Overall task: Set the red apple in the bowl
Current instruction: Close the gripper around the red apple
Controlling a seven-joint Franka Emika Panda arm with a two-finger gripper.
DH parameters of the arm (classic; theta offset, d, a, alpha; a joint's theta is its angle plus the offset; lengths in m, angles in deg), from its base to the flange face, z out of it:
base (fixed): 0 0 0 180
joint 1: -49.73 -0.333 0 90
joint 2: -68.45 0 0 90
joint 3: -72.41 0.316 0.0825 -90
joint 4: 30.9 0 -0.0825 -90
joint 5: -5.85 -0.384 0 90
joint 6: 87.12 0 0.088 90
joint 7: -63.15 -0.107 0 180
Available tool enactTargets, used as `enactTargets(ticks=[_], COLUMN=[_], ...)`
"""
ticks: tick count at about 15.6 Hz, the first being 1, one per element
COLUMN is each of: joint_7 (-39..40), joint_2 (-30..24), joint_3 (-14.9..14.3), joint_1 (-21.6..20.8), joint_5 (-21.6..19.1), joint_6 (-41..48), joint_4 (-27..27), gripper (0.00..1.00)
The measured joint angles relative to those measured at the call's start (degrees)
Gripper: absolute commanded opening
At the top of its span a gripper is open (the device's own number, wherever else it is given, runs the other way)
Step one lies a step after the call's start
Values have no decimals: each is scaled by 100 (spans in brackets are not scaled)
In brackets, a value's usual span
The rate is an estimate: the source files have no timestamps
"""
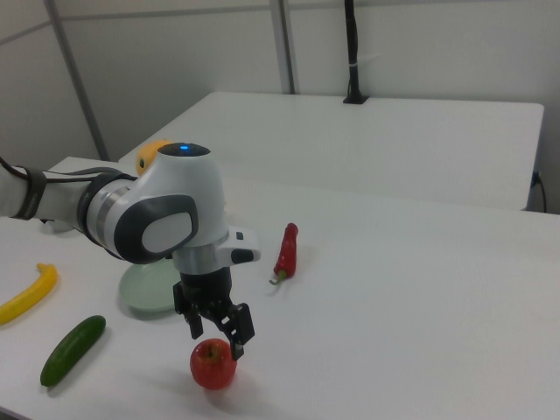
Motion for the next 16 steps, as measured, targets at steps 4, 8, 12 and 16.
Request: enactTargets(ticks=[4, 8, 12, 16], joint_7=[0, 0, 0, 1], joint_2=[80, 186, 326, 491], joint_3=[109, 237, 251, 278], joint_1=[-4, -6, -9, -23], joint_5=[0, 0, 0, 23], joint_6=[0, 0, 0, -2], joint_4=[0, 1, 2, 2], gripper=[100, 100, 100, 30])
